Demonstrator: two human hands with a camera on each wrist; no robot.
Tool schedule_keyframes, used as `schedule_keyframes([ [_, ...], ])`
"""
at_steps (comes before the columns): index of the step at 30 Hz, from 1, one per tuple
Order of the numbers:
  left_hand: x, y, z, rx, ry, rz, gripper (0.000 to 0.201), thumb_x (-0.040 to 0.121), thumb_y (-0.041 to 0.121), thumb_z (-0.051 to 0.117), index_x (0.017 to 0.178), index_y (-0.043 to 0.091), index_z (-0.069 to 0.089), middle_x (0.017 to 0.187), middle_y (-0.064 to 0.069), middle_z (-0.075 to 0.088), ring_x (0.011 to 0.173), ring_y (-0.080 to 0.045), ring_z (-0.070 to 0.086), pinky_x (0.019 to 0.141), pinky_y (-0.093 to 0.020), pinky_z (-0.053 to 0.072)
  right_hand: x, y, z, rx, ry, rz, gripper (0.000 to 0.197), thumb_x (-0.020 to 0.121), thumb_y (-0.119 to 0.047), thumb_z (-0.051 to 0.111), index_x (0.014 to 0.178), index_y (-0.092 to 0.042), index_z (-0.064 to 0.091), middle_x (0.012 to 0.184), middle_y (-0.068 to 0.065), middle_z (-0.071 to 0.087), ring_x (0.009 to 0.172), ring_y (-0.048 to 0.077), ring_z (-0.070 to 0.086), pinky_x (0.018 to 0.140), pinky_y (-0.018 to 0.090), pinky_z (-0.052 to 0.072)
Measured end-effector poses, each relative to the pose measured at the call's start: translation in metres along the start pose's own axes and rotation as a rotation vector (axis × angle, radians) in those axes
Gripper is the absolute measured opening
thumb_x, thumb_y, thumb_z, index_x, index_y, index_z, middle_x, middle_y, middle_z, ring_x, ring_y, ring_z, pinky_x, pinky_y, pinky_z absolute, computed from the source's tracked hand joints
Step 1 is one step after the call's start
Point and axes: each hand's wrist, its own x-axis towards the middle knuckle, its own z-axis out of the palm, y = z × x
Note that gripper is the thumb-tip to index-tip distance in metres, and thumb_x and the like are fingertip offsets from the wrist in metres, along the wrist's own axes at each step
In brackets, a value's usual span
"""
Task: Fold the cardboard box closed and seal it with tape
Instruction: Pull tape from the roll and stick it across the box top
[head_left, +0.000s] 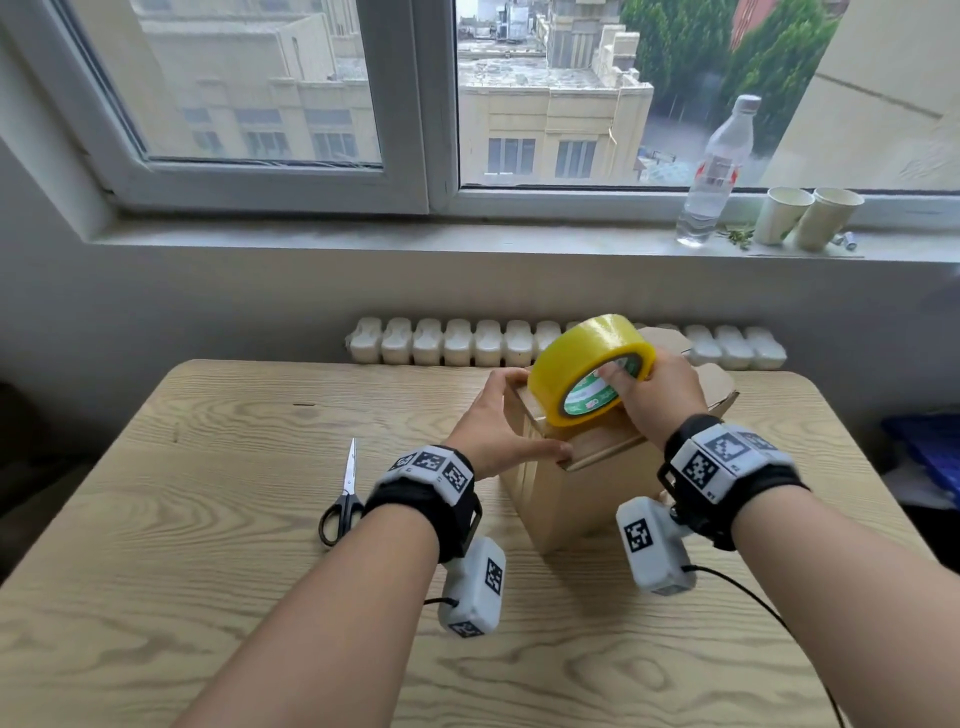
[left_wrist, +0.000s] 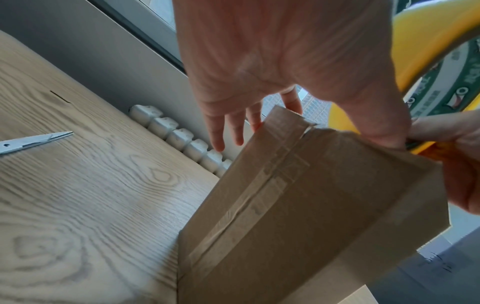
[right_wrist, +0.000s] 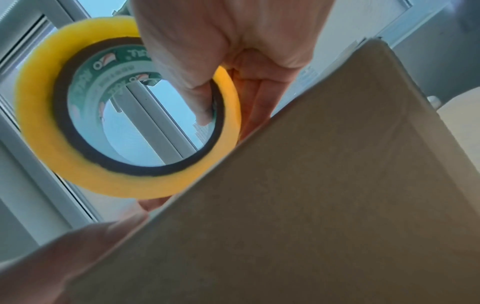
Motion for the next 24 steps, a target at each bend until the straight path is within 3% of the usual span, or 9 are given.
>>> schedule_keyframes([
  [5,0.003,0.012,-0.009,0.053,-0.056,-0.019,0.083,0.063,0.034,0.088,0.127,0.028,0.037,0.124,0.011,0.042,0.111,-0.004,0.038,0.09,-0.025,0.033,0.005,0.006,-0.002,-0.033,-0.022,-0.004,0.025,0.09,-0.036,0.062,0.101,-0.014,0.065,0.102,0.011,0.068,0.099,0.03,0.062,0.083,0.035,0.047],
  [9,0.012,0.025,-0.023,0.061,-0.089,-0.056,0.061,0.065,0.025,0.087,0.113,0.021,0.049,0.127,0.004,0.052,0.114,-0.01,0.045,0.09,-0.026,0.04,0.008,0.018,-0.005,-0.193,0.016,0.016,0.03,0.08,-0.06,0.059,0.081,-0.03,0.057,0.094,0.005,0.065,0.105,0.031,0.057,0.091,0.047,0.046],
  [12,0.016,0.031,-0.022,0.12,-0.005,-0.047,0.049,0.064,0.025,0.087,0.098,0.017,0.053,0.111,-0.003,0.063,0.1,-0.016,0.059,0.074,-0.023,0.05,0.007,0.024,-0.005,-0.321,0.057,0.058,0.048,0.074,-0.075,0.049,0.097,-0.034,0.059,0.115,0.004,0.059,0.118,0.032,0.049,0.104,0.053,0.034],
  [14,0.017,0.032,-0.017,0.179,0.03,-0.04,0.055,0.061,0.031,0.088,0.099,0.016,0.052,0.105,-0.003,0.062,0.096,-0.018,0.061,0.078,-0.031,0.054,0.005,0.022,-0.003,-0.359,0.034,0.091,0.058,0.078,-0.073,0.048,0.113,-0.029,0.059,0.126,0.003,0.053,0.126,0.031,0.042,0.111,0.057,0.02],
  [16,0.017,0.033,-0.015,0.223,0.03,-0.056,0.07,0.058,0.034,0.089,0.111,0.017,0.048,0.105,-0.001,0.057,0.095,-0.018,0.059,0.084,-0.036,0.054,0.004,0.018,0.002,-0.304,0.011,0.075,0.053,0.083,-0.065,0.051,0.114,-0.022,0.058,0.126,0.005,0.054,0.128,0.03,0.042,0.113,0.059,0.013],
  [19,0.018,0.033,-0.016,0.23,-0.032,-0.125,0.09,0.056,0.032,0.09,0.129,0.02,0.039,0.115,-0.004,0.057,0.106,-0.021,0.057,0.093,-0.039,0.05,0.005,0.017,0.008,-0.228,-0.036,0.01,0.048,0.085,-0.058,0.053,0.115,-0.021,0.058,0.122,0.006,0.056,0.123,0.031,0.047,0.114,0.055,0.019],
  [24,0.013,0.032,-0.009,0.148,-0.044,-0.177,0.071,0.064,0.026,0.087,0.124,0.019,0.049,0.12,-0.002,0.058,0.106,-0.015,0.053,0.089,-0.032,0.047,0.0,0.018,0.011,-0.144,-0.031,0.019,0.051,0.083,-0.054,0.06,0.12,-0.019,0.055,0.12,0.009,0.058,0.117,0.03,0.052,0.108,0.05,0.034],
])
